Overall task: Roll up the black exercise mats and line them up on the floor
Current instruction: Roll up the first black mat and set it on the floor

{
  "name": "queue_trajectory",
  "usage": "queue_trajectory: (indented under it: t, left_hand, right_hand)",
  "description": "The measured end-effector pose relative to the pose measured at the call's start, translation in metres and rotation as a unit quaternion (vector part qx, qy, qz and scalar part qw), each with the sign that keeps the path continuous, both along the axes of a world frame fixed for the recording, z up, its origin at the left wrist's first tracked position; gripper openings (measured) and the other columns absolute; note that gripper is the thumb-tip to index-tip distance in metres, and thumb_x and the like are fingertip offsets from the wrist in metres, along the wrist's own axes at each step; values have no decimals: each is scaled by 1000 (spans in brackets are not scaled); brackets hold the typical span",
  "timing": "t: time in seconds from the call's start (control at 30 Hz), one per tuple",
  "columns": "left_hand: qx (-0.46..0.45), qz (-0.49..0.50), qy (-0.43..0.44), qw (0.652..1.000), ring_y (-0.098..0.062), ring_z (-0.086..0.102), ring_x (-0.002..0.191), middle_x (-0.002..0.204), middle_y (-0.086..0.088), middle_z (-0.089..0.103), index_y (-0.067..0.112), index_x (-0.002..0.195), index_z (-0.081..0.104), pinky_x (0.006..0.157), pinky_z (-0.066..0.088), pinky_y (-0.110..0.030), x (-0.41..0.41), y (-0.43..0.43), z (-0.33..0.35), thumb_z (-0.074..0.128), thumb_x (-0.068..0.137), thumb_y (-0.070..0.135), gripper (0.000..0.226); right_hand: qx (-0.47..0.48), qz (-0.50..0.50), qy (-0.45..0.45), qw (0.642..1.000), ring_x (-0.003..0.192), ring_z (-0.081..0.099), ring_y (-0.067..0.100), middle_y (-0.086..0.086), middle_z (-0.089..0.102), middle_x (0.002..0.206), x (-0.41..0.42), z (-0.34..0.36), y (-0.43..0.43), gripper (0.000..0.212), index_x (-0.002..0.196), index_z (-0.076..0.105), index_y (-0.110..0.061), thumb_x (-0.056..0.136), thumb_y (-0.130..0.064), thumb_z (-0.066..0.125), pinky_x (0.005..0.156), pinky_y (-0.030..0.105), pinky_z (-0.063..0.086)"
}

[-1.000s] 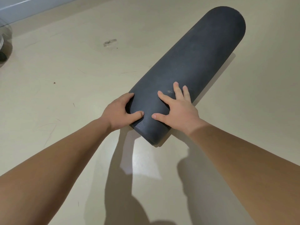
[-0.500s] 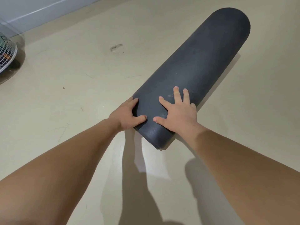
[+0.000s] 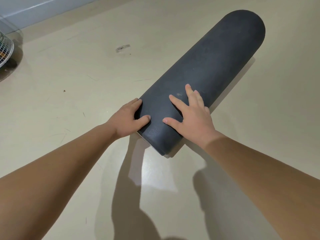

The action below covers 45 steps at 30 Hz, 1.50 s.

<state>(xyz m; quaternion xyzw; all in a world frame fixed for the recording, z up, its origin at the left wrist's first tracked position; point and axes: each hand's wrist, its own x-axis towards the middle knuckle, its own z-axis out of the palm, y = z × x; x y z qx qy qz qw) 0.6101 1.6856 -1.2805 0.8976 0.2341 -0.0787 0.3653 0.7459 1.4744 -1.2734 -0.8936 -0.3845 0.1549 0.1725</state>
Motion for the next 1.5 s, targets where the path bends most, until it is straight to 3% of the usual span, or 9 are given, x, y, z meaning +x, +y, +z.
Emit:
queue_trajectory:
  t: [0.13,0.3,0.47,0.83,1.2,1.33,1.5]
  left_hand:
    - [14,-6,-75,997,-18,62,112,118,10,63,24,125,65,98,54,-46,-1,-2,10,62,92,44,39]
    - [55,-13,-82,995,-10,59,118,134,8,64,21,134,69,101,48,-30,6,-10,13,67,84,51,59]
    - [70,-4,-75,995,-13,59,121,136,9,60,24,135,68,105,49,-34,7,-11,11,68,72,67,76]
    - [95,9,-92,991,-17,59,117,128,7,62,25,133,68,100,51,-40,-1,-6,10,70,80,61,64]
    - [137,16,-118,983,-20,59,122,129,4,66,24,127,72,100,48,-35,-3,-7,21,69,83,57,55]
    - [166,-19,-150,974,-19,59,120,127,7,66,24,121,74,96,50,-36,1,-31,29,69,86,50,45]
    - [213,-23,-90,973,-25,53,120,127,3,61,25,120,73,89,51,-40,15,-62,27,69,86,50,43]
  right_hand:
    - [43,-32,4,999,163,4,22,2,8,178,-3,4,-8,67,158,43,-40,99,-66,59,125,50,31]
    - [18,-18,-4,1000,162,10,22,2,16,176,-2,-3,-19,64,158,43,-41,100,-65,57,120,51,39]
    - [19,-20,-22,999,158,18,22,4,24,172,-1,-3,-24,58,154,47,-38,101,-58,59,111,49,47]
    - [12,-27,-35,999,153,27,25,7,30,165,-7,-4,-19,61,155,46,-32,101,-56,59,108,48,47]
    - [12,-28,-59,998,146,38,25,5,36,159,-9,8,-24,59,154,46,-29,102,-54,57,106,45,48]
    - [3,-31,-41,999,146,39,23,3,36,162,-8,14,-40,56,156,43,-30,104,-50,55,107,42,47]
    - [-1,-73,22,997,129,55,20,-3,42,153,-9,18,-83,51,154,46,-32,105,-45,55,97,40,53]
